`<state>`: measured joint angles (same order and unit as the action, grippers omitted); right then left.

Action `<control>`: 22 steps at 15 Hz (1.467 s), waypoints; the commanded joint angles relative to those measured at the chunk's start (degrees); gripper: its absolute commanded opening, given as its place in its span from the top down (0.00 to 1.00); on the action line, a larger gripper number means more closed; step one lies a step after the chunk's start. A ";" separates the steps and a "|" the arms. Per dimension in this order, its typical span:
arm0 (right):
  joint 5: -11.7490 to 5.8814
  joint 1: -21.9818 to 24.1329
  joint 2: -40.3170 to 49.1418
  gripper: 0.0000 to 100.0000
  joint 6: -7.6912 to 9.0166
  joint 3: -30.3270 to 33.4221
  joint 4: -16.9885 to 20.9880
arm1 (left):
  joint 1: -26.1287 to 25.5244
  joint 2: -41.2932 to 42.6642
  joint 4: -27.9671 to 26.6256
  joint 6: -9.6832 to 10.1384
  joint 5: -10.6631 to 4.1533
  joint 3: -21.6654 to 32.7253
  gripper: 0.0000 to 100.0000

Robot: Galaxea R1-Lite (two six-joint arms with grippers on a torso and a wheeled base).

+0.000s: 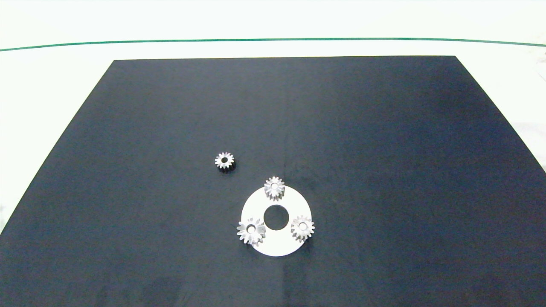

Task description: Remove an incorrectly installed larger gear and replace it with the correct smaller gear

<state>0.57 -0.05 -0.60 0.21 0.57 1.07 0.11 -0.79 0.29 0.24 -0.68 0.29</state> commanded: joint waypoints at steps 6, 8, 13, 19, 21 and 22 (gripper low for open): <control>1.54 -3.64 -28.76 0.00 7.70 33.97 18.26 | -1.16 -31.38 -9.26 -11.14 0.77 24.49 0.00; 1.54 -5.22 -37.81 0.00 7.97 42.32 18.97 | -4.77 -40.34 -9.35 -12.20 0.68 30.47 0.00; 1.10 -9.00 -52.05 0.00 13.86 53.83 20.99 | -18.48 -62.93 -27.10 -12.02 -1.51 57.19 0.00; 1.62 -9.27 -54.51 0.00 14.21 54.89 22.13 | -31.14 -75.50 -37.47 -10.26 -6.79 67.12 0.00; 1.62 -9.18 -54.60 0.00 14.29 55.59 21.95 | -36.32 -78.92 -38.00 -8.15 -6.96 69.49 0.00; 1.62 -9.36 -54.69 0.00 14.38 55.59 21.87 | -38.25 -80.42 -38.09 -8.07 -6.96 71.07 0.00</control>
<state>2.17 -9.28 -55.20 14.52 56.03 22.82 -35.50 -77.47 -37.38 -7.96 -7.57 69.40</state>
